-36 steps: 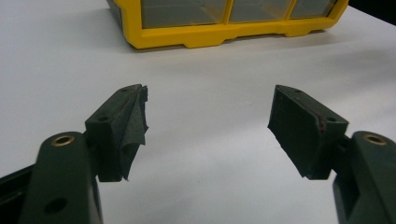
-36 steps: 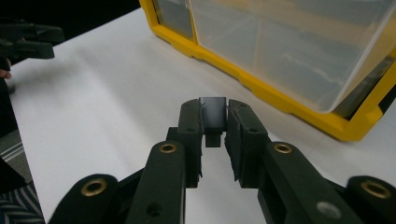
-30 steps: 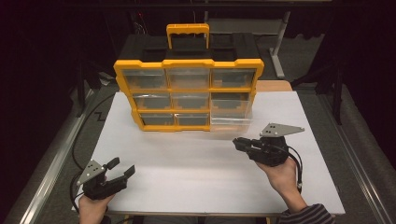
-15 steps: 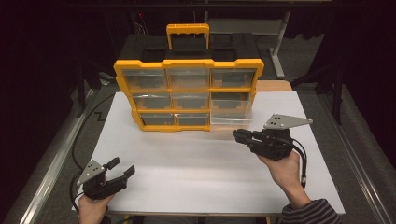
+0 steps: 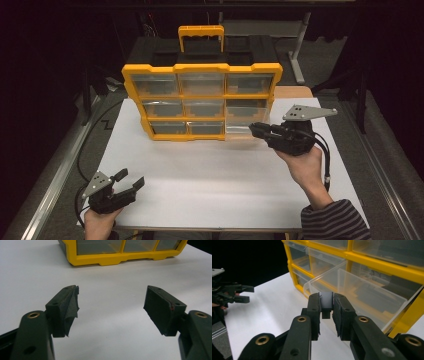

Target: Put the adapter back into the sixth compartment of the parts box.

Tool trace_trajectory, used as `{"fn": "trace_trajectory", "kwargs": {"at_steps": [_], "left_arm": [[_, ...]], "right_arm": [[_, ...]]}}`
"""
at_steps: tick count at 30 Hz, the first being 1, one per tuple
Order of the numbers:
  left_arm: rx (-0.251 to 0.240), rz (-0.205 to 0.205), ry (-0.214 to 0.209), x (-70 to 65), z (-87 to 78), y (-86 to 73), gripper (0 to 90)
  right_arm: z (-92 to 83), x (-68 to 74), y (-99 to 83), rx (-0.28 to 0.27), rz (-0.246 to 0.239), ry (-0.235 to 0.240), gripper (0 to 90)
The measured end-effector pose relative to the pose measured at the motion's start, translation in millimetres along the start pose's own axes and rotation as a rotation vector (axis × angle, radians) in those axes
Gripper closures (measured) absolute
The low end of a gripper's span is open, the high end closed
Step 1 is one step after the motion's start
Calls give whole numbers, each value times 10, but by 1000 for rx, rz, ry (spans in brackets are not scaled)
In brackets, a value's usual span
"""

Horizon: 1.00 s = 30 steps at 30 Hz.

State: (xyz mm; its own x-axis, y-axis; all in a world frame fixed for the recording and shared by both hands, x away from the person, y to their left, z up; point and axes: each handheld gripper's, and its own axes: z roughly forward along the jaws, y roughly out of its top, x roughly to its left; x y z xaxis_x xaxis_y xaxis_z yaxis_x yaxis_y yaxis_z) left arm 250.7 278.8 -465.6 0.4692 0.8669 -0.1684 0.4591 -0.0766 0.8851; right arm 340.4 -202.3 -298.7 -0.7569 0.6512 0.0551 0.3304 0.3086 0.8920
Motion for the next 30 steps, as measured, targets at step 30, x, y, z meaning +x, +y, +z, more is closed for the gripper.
{"fn": "trace_trajectory", "kwargs": {"at_steps": [30], "left_arm": [[2, 0, -1, 4, 0, 0, 282]], "right_arm": [[234, -227, 117, 27, 58, -109, 638]]}}
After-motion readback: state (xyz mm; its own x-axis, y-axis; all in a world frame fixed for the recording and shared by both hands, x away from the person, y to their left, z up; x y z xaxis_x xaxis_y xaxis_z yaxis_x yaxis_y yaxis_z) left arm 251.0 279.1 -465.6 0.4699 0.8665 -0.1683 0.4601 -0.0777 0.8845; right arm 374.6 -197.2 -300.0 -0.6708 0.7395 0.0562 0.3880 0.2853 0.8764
